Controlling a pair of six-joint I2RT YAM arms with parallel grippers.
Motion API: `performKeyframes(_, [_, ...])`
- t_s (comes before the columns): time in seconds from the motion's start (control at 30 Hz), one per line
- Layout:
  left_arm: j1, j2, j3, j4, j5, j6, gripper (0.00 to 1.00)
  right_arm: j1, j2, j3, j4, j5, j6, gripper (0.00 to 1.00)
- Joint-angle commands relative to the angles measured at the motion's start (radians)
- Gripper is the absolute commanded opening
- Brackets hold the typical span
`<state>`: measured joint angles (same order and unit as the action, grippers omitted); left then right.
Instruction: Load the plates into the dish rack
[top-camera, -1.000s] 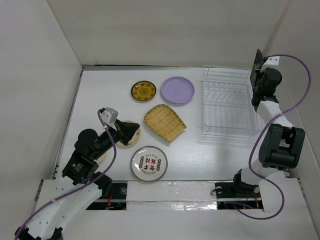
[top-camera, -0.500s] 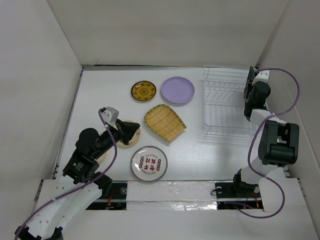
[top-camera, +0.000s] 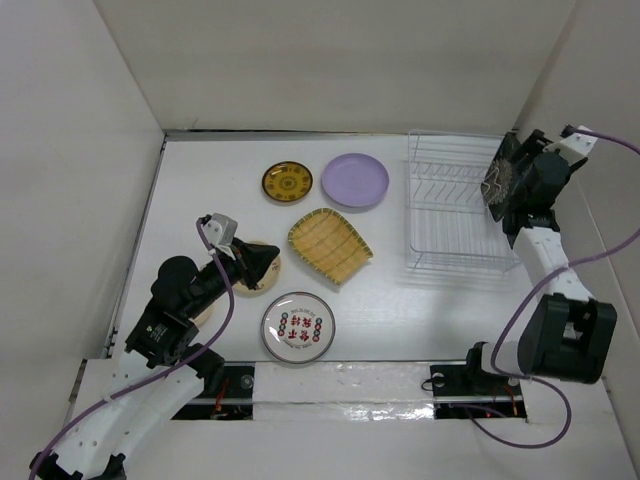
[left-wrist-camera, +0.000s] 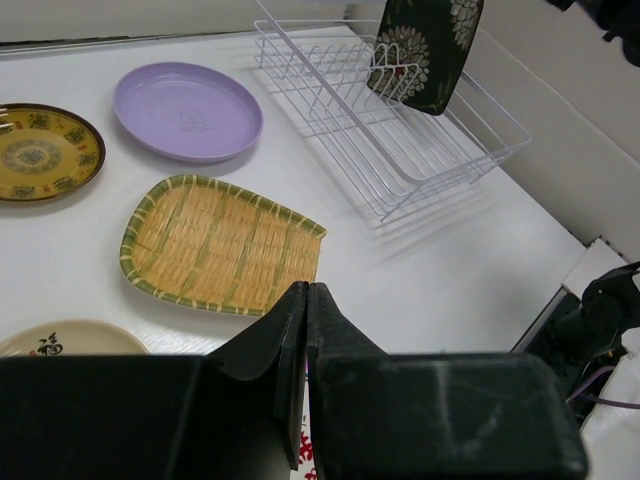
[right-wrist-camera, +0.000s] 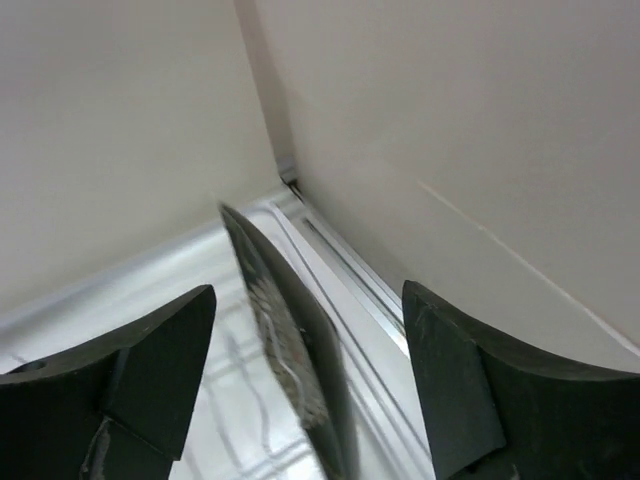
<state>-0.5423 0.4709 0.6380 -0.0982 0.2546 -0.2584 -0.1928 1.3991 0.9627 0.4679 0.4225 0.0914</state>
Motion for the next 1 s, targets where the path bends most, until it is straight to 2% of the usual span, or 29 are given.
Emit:
performKeyframes(0.0, [-0.004,0.003,0.031,0.034,-0.012,0.01,0.0,0.035,-0.139,0.033,-0.026,0.033,0.163,0.75])
performKeyframes(0.03, [-0.004,0.005,0.032,0.032,-0.014,0.011,0.0,0.058,-0.193,0.004,-0.032,0.01,0.183,0.59])
performKeyframes(0.13, [-0.004,0.014,0.031,0.031,-0.014,0.01,0.0,0.079,-0.207,0.005,-0.055,0.037,0.15,0.42])
performKeyframes(0.17, [-0.004,0.02,0.032,0.034,-0.011,0.01,0.0,0.067,-0.166,0.071,-0.131,0.041,0.145,0.29])
performKeyframes(0.2, [-0.004,0.021,0.032,0.034,-0.009,0.01,0.0,0.053,-0.138,0.111,-0.167,0.024,0.137,0.28])
performKeyframes(0.23, [-0.004,0.021,0.031,0.034,-0.006,0.01,0.0,0.041,-0.105,0.157,-0.211,-0.019,0.124,0.17])
performKeyframes(0.27, [-0.004,0.021,0.031,0.034,-0.008,0.01,0.0,0.032,-0.027,0.268,-0.313,-0.042,0.107,0.17])
performKeyframes(0.3, [-0.004,0.02,0.032,0.032,-0.011,0.01,0.0,0.02,0.025,0.342,-0.384,-0.063,0.084,0.24])
performKeyframes(0.33, [-0.004,0.018,0.032,0.032,-0.014,0.01,0.0,0.019,0.087,0.437,-0.491,-0.089,0.049,0.43])
performKeyframes(0.37, [-0.004,0.018,0.032,0.032,-0.015,0.01,0.0,0.019,0.153,0.544,-0.722,-0.09,0.038,0.51])
performKeyframes(0.4, [-0.004,0.02,0.031,0.032,-0.017,0.01,0.0,0.01,0.282,0.743,-0.818,-0.103,0.021,0.6])
performKeyframes(0.43, [-0.004,0.023,0.031,0.032,-0.017,0.01,0.0,0.01,0.343,0.834,-0.918,-0.122,0.005,0.68])
performKeyframes(0.5, [-0.004,0.037,0.031,0.038,-0.011,0.01,0.0,0.001,0.447,0.977,-1.106,-0.107,0.027,0.7])
performKeyframes(0.53, [-0.004,0.046,0.029,0.037,-0.009,0.01,0.0,0.001,0.458,1.013,-1.13,-0.146,0.019,0.78])
performKeyframes(0.63, [-0.015,0.051,0.029,0.032,-0.018,0.008,0.0,-0.017,0.465,0.997,-1.152,-0.185,0.03,0.8])
performKeyframes(0.77, [-0.024,0.046,0.031,0.032,-0.021,0.008,0.0,-0.027,0.414,0.871,-1.077,-0.131,0.037,0.83])
performKeyframes(0.97, [-0.024,0.038,0.032,0.032,-0.021,0.01,0.0,-0.036,0.422,0.8,-1.055,-0.062,0.011,0.84])
